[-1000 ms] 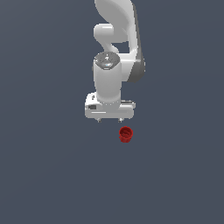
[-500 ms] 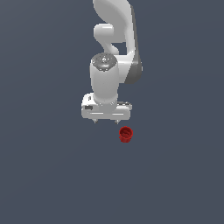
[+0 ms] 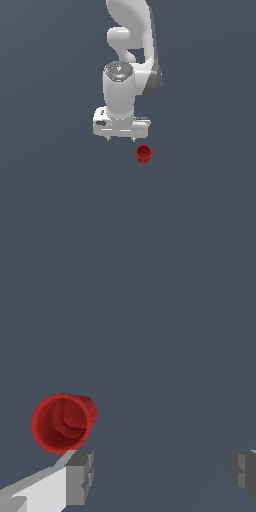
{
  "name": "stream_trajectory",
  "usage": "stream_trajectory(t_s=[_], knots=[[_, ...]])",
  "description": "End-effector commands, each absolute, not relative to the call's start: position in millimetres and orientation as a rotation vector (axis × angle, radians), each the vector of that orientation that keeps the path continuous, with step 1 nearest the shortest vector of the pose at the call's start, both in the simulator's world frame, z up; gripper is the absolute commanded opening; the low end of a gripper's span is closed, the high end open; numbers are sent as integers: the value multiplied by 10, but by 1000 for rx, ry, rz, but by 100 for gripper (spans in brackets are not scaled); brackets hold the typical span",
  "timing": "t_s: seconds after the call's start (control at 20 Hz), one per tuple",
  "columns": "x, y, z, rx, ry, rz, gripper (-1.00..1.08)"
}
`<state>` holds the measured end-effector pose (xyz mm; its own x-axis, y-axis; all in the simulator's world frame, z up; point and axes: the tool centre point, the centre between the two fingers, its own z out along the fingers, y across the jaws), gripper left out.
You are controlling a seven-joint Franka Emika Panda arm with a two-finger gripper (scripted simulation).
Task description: Pick up the object and move it to a goal position.
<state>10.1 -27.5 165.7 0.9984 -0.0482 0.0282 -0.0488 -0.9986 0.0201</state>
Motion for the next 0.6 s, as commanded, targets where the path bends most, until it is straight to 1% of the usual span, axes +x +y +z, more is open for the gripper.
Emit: stream_trajectory(t_s=[0.0,0.55], knots=[[104,-255,1644,3120,-93,42,100],[133,-32,1497,3115,-310,34,100]])
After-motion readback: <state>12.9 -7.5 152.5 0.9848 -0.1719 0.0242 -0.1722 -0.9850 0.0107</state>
